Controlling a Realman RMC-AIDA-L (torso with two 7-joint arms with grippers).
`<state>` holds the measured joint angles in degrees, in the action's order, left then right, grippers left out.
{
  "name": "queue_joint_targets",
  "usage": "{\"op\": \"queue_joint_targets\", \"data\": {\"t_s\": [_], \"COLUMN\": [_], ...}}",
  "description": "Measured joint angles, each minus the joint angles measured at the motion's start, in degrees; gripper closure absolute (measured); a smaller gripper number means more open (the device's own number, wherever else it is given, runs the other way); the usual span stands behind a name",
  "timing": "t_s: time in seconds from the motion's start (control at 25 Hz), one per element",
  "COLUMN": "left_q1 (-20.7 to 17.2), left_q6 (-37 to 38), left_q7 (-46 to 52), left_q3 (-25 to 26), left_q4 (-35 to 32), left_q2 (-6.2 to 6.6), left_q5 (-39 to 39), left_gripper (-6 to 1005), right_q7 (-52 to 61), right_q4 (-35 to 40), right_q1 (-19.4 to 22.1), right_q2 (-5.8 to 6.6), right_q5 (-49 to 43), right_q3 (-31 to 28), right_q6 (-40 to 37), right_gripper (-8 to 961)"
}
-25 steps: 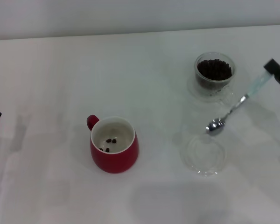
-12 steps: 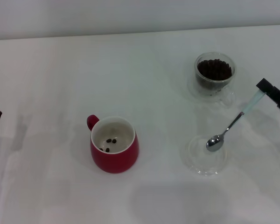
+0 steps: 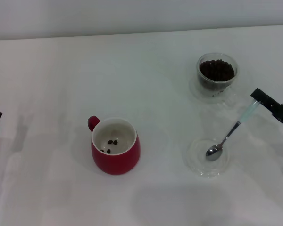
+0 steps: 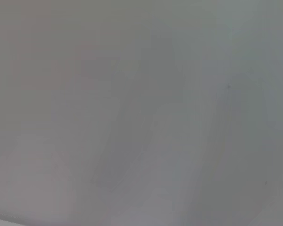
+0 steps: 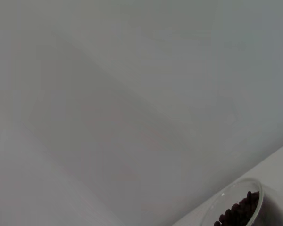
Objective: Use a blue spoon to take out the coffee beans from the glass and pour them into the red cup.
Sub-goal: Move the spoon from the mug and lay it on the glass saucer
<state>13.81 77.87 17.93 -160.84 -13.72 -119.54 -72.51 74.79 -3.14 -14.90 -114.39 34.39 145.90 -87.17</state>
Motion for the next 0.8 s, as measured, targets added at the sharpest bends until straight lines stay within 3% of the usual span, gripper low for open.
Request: {"op": "queue_joint_targets", "data": {"t_s": [0.8], "left_q1": [0.16], "left_q6": [-0.09], "left_q7": [-0.01], "left_q3": [-0.33], "left_q4": [0.00], "left_q2": [0.00], "left_q5": [0.00], "left_gripper": [267], "right_q7": [-3.19], "right_q4": [1.03], "right_q1": [0.07], "right_q2": [-0.02], "right_q5": [-3.06], "right_q3": [0.03], "right_q6": [1.50], "right_gripper": [814]}}
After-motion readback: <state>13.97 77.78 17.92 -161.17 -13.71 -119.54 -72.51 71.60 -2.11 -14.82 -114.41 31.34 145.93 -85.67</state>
